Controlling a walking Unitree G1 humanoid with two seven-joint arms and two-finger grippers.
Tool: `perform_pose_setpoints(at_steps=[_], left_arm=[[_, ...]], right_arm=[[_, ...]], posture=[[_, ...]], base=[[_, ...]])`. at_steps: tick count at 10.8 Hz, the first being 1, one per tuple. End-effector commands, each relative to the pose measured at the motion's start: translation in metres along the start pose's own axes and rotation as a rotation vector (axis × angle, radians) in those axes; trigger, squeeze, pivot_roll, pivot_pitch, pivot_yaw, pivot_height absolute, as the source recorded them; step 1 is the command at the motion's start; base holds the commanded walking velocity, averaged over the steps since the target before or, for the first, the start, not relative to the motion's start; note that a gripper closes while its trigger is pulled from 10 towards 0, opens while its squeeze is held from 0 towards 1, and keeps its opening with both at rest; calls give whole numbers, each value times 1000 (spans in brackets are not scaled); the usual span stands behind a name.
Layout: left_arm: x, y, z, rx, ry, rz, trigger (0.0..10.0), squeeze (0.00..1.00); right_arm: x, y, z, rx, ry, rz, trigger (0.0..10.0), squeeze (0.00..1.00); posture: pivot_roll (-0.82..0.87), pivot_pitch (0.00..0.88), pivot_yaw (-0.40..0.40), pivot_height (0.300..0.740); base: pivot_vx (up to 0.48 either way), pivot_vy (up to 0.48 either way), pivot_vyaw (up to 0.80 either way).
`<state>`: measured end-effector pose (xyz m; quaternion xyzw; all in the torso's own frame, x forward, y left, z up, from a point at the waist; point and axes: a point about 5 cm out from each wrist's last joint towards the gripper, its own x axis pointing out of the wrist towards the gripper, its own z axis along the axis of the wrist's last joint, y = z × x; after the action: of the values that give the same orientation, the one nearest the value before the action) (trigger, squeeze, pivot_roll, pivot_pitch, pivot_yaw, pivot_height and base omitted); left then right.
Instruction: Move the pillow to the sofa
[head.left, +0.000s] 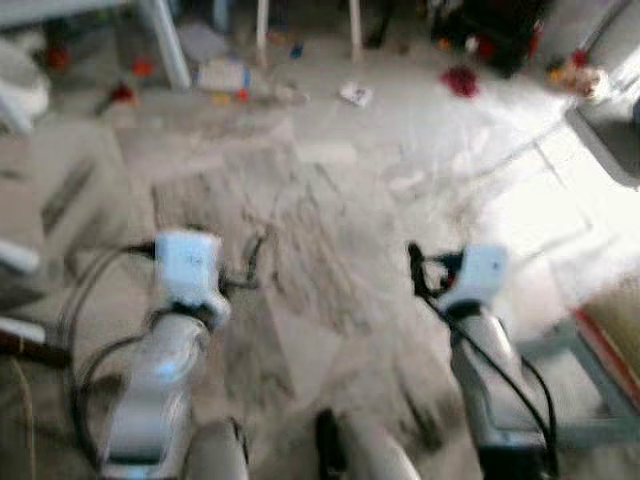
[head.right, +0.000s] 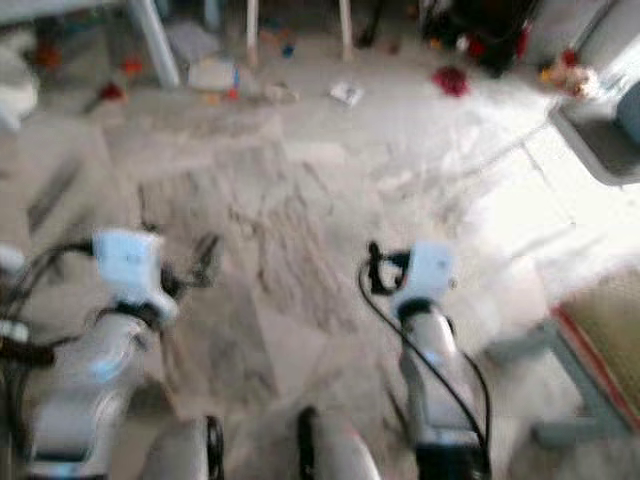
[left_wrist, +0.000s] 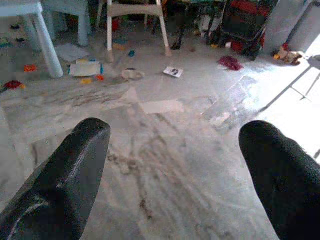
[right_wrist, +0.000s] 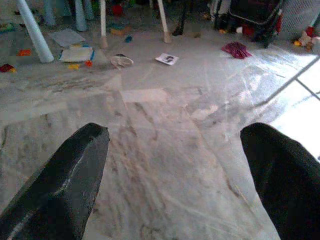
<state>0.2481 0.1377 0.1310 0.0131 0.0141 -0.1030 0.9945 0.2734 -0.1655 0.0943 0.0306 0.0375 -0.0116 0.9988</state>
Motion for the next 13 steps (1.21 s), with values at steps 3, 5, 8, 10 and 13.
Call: perform_pose_setpoints(at_steps=[3,5,8,10,13], left_arm=[[-10,7,-26,36,70,41,10000,0],[-16,14,-43,53,121,40,10000,0],[-10,20,-48,67,120,59,10000,0],[4,27,-34,21,75,92,10000,0],[21,20,-8,-57,20,56,10000,0]], right_arm=[[-10,-7,-13,-42,-3,64,10000,0],[-19,-14,-23,-84,11,67,10000,0],[-26,-30,-23,-103,-1,46,10000,0],[-18,-27,-13,-112,-25,73,10000,0],[-4,-22,9,-90,-56,87,10000,0]], posture=[[42,43,-79,740],[35,2,-72,740],[21,0,-65,740],[5,0,-77,740],[-11,56,-84,740]], base=[[0,0,0],[0,0,0],[0,0,0],[0,0,0],[0,0,0]])
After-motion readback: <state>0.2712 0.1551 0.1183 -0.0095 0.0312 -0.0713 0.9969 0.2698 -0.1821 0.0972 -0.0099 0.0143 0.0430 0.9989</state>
